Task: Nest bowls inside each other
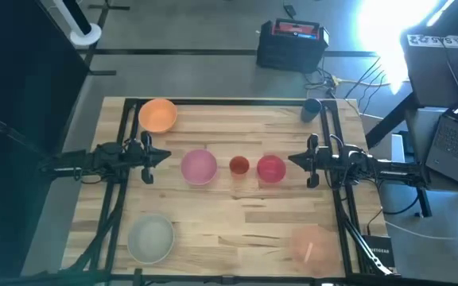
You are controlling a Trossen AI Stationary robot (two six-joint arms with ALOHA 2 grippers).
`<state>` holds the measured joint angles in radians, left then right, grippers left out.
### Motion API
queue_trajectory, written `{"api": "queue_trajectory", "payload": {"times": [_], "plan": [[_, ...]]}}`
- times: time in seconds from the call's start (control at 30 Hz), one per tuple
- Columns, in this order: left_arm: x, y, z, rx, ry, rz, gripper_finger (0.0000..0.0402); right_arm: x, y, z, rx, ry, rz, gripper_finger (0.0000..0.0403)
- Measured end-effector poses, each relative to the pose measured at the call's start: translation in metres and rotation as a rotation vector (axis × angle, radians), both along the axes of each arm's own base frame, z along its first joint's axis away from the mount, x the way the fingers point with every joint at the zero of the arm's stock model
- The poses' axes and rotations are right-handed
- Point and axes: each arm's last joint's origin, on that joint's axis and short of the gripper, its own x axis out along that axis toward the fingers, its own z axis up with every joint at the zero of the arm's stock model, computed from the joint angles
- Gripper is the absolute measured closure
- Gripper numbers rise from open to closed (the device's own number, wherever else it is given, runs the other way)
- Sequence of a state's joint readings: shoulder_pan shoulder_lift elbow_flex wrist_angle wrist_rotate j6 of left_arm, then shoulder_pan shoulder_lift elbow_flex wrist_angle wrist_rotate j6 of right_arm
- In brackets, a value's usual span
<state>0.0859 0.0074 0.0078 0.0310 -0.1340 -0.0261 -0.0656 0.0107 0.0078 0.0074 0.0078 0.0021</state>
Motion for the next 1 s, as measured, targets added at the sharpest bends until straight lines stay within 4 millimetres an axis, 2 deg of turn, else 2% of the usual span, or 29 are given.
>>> {"api": "queue_trajectory", "payload": {"times": [0.53,1.0], "plan": [[0.0,0.0,0.0,0.0,0.0,0.0,0.0402,0.0,0.0,0.0,-0.001,0.0,0.0,0.0402],[-0.0003,0.0,0.0056,0.006,-0.058,0.0,0.0402,0.0,-0.0001,0.0001,-0.082,0.006,-0.003,0.0402]]}}
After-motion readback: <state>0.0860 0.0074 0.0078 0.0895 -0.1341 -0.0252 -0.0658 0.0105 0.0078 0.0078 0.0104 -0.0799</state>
